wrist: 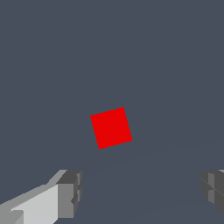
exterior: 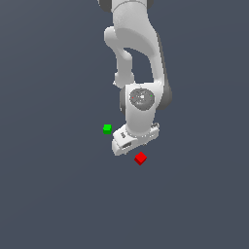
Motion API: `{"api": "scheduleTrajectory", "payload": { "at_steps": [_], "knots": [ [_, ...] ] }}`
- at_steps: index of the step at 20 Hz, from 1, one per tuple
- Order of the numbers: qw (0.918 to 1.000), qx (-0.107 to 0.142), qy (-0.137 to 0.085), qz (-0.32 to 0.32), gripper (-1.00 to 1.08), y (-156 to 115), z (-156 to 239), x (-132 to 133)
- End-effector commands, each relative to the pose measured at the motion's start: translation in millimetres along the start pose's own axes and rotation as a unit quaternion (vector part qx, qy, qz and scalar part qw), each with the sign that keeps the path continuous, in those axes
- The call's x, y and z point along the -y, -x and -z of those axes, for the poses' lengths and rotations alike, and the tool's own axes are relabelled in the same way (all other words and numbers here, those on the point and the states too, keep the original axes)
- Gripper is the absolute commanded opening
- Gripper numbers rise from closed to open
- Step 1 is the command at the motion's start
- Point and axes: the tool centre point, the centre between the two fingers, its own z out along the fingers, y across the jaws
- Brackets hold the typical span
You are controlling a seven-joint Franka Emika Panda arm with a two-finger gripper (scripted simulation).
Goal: Stack the red cube on top of the green cube.
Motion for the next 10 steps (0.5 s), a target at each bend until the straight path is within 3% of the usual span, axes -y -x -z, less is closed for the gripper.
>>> {"api": "scheduleTrajectory", "payload": {
  "at_steps": [1, 10],
  "knots": [
    [0.9993, -0.001, 0.001, 0.038, 1.00, -8.7, -9.0, 4.9],
    [0.9928, -0.004, 0.003, 0.120, 1.00, -25.8, -29.1, 18.7]
  ]
}}
